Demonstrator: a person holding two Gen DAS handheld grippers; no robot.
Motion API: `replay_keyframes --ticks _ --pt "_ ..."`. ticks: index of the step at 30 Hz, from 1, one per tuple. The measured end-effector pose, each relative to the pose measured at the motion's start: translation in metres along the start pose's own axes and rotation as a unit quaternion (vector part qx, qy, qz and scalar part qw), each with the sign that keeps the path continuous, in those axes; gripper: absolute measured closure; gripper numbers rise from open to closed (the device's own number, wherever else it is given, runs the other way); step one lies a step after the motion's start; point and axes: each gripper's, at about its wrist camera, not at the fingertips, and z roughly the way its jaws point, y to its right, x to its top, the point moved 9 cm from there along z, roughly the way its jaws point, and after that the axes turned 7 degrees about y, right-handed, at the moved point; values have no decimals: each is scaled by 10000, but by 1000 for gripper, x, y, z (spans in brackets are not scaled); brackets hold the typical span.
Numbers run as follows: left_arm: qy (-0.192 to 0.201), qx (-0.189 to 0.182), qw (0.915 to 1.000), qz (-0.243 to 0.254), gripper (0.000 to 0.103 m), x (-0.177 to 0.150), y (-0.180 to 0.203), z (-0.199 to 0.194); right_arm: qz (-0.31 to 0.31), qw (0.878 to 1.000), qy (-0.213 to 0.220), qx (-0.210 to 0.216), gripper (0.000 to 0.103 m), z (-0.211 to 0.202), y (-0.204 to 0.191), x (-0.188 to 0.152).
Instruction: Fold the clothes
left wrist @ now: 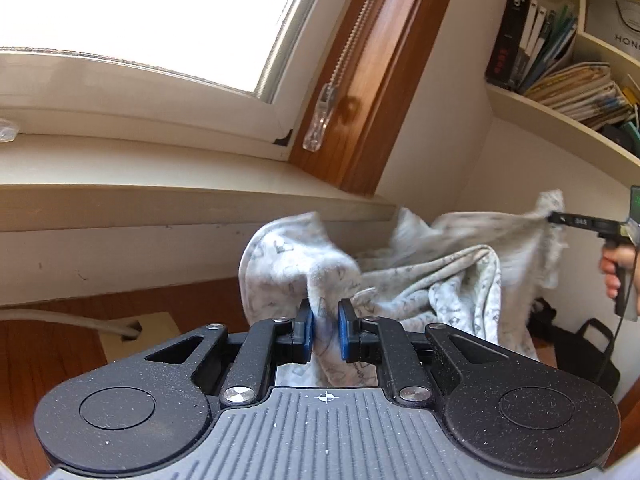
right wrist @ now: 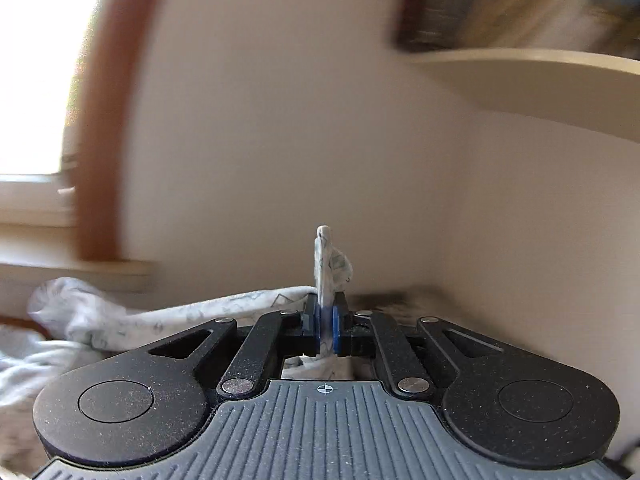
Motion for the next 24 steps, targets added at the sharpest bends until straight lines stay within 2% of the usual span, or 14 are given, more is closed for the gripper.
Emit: replay_keyframes --ticks 1,2,6,8,13,19,20,21,23,24 --pt "-17 27 10000 -15 90 0 -1 0 -33 9998 -199 -92 95 3 8 -8" --pt "-35 50 10000 -23 90 -1 -2 1 -67 9990 -397 -184 88 6 16 -16" --pt "-103 91 9999 17 90 -3 -3 3 75 9984 -556 -54 71 4 17 -40" --pt "-135 122 9998 25 90 -5 -4 5 176 9979 -562 268 58 3 0 -45" --pt "-193 221 9996 27 90 -7 -9 9 493 9888 -620 1268 50 -1 -55 -50" --pt "-230 343 9991 65 90 -9 -13 10 899 9625 -799 2432 46 1 -142 -54" --pt "-249 396 9989 58 77 -9 -16 10 956 9586 -816 2555 45 0 -154 -54" --pt "-229 497 9985 55 54 -8 -18 10 1010 9546 -835 2674 45 -1 -166 -54" --pt "-135 640 9978 61 36 -5 -22 7 1058 9486 -875 2851 44 2 -184 -55" --pt "-91 666 9977 53 36 -3 -23 5 1080 9455 -910 2935 43 2 -192 -55"
